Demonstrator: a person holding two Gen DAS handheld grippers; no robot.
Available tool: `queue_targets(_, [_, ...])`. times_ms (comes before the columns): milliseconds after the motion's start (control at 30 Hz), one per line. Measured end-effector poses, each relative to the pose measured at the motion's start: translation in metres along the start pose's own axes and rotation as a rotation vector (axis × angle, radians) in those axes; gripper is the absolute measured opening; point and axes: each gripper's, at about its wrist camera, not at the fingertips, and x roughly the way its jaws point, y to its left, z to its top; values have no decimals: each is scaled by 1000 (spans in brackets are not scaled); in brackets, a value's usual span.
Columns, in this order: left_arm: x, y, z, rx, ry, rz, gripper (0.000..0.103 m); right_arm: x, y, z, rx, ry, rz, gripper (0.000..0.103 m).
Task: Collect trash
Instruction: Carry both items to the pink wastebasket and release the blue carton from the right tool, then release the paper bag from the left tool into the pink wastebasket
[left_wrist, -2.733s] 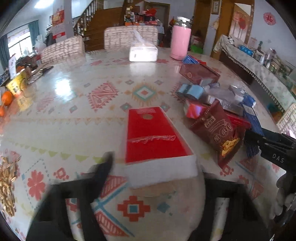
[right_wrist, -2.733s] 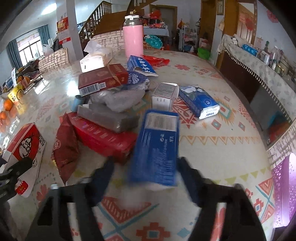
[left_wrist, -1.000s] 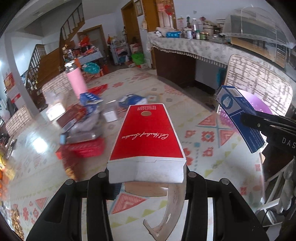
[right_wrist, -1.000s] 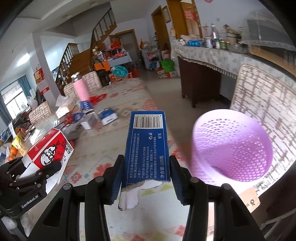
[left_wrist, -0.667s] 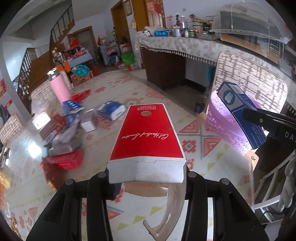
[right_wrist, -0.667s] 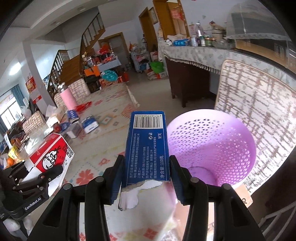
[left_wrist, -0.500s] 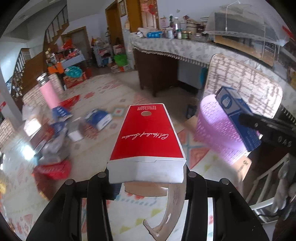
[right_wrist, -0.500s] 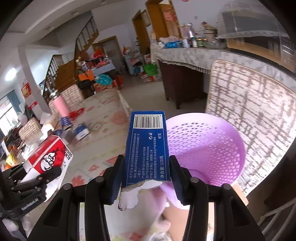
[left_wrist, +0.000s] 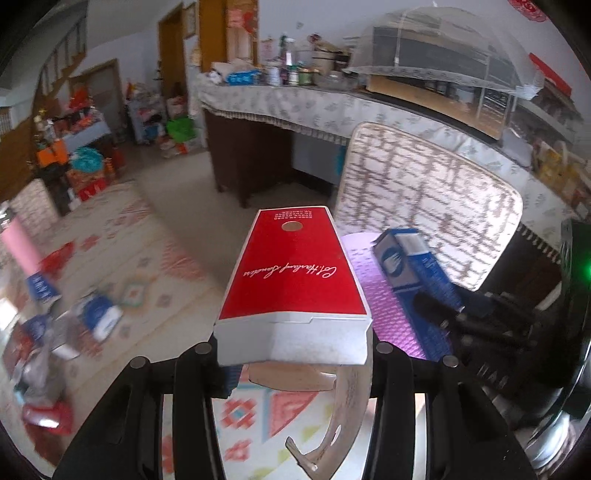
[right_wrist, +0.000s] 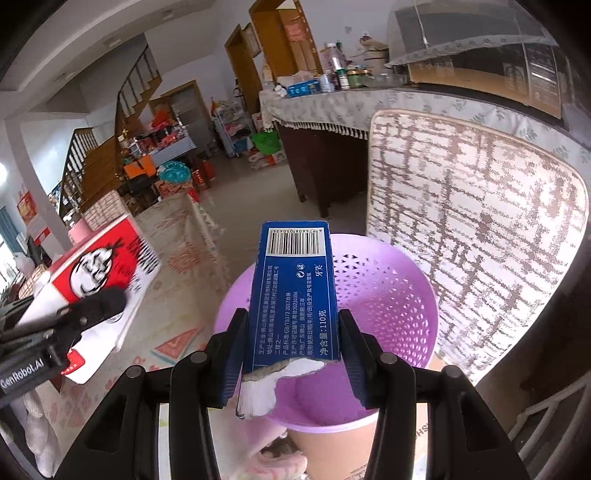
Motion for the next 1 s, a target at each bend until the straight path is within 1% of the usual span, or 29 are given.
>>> queue_targets(133, [28,-17,23,14,18,-74,47,6,-11,3,15,4,-29,52])
queue_targets(233, [47,-19,34,-33,47,-148,49,13,-19,4,39,13,-46,55])
queue_targets(267, [49,-20,35,-34,55,-151,51,16,-22,4,54,20,-48,55])
queue_targets(333, [47,-21,32,-24,55,-137,62,19,-24,3,69,32,-44,56])
queue_targets(367, [43,-21,30,-14,46,-124,70,19,-24,2,68,32,-47,56])
queue_targets(400, [37,-20,26,-7,33,-113,74,18,-23,1,64,32,-49,57])
queue_targets(467, [21,-17,18,11,5,-92,75,17,-18,-1,59,31,-46,59])
queue_targets(567, [-3,-11,5,24,-15,-60,85,15,-12,-3,63,30,-32,62])
queue_targets(700, [-36,-4,-18,30,-47,-47,86,9,5,-9,52,32,-10,67])
queue_targets(767, [-50,2,-28,22,-43,-43,86,6,16,-13,41,34,3,68])
queue_targets(900, [-76,22,-54,-30,-19,-34,86,0,44,-23,16,43,38,69])
queue_targets(1000, [-95,44,-77,-87,-31,11,86,-1,68,-31,-13,53,62,71])
